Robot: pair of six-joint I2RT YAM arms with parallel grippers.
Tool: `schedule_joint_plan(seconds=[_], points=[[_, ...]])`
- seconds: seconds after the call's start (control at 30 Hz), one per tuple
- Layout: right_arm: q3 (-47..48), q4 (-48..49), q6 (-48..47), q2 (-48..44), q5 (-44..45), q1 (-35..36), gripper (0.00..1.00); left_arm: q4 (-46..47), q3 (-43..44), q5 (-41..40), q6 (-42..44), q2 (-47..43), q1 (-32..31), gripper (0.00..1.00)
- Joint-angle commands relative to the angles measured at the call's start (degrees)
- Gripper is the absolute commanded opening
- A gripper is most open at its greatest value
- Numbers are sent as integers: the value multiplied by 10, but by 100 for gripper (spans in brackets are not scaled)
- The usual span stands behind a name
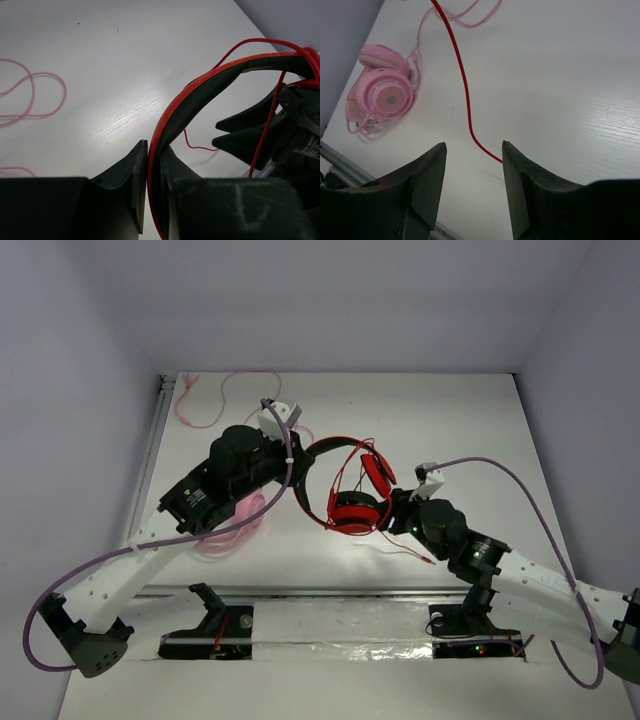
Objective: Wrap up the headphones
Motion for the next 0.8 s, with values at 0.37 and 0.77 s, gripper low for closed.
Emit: schedule_joint_plan(seconds=[0.37,0.77], points=[[-68,222,38,156,-131,-95,70,44,67,56,-39,7,32,0],[-55,226,91,249,-115,-95,67,54,71,78,-37,18,54,0]])
